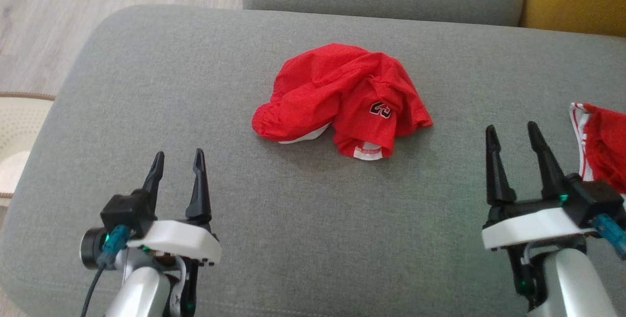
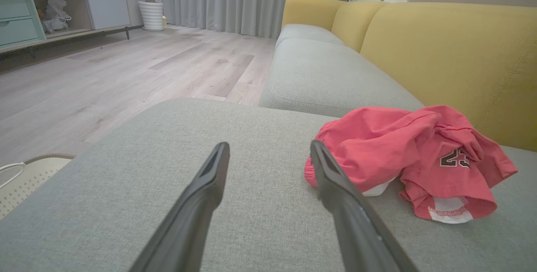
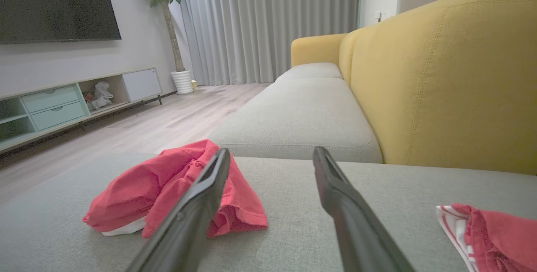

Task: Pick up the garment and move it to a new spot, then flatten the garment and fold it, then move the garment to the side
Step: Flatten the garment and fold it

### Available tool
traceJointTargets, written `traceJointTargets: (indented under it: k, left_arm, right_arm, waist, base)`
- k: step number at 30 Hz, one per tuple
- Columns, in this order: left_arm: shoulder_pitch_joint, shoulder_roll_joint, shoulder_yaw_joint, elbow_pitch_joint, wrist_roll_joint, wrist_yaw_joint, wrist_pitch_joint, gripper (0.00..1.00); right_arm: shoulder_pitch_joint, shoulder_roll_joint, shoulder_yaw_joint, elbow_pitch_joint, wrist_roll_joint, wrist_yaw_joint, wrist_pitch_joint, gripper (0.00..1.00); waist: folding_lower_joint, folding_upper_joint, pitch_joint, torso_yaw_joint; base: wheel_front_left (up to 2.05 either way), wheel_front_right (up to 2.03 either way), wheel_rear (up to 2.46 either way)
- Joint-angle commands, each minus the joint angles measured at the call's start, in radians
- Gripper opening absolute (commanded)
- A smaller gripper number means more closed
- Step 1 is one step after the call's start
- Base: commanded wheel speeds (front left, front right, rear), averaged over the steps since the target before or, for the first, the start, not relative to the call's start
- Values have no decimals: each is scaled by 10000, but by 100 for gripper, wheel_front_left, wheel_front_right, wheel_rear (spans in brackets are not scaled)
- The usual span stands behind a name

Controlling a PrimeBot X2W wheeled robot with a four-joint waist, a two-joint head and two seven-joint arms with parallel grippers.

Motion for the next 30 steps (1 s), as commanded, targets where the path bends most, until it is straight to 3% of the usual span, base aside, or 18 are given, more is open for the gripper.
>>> traceJointTargets:
  k: [1, 7, 14, 27, 28, 29, 30]
  left_arm:
    - [-440, 34, 500, -442, 183, -85, -121, 100]
    - [-480, -334, 827, -394, 697, -560, -121, 100]
    - [-625, -852, 1004, -90, 953, -1014, -121, 100]
    - [-1004, -1240, 1168, 355, 1208, -1495, -122, 100]
    - [-1022, -1251, 1176, 375, 1214, -1507, -122, 100]
    - [-1036, -1259, 1185, 392, 1216, -1516, -122, 100]
    - [-1046, -1266, 1191, 408, 1218, -1523, -122, 100]
  right_arm:
    - [-231, -11, 362, -362, 27, -9, 62, 100]
    - [-414, -11, 1304, -179, -180, -9, 775, 100]
    - [-1136, -11, 2090, 988, -344, -9, 1538, 100]
    - [-2643, -11, 1997, 3172, 99, -9, 1469, 100]
    - [-2739, -10, 2002, 3311, 129, -9, 1434, 84]
    - [-2827, -10, 2010, 3434, 139, -9, 1385, 0]
    - [-2906, -10, 2030, 3533, 142, -9, 1320, 0]
  waist:
    - [1, -1, 48, 50]
    - [1, -1, 403, 263]
    - [1, -1, 989, 683]
    - [1, -1, 1751, 1369]
    - [1, -1, 1773, 1394]
    - [1, -1, 1789, 1412]
    - [1, -1, 1798, 1423]
  base:
    - [0, 0, 0]
    - [0, 0, 0]
    - [0, 0, 0]
    - [0, 0, 0]
    - [0, 0, 0]
    - [0, 0, 0]
    - [0, 0, 0]
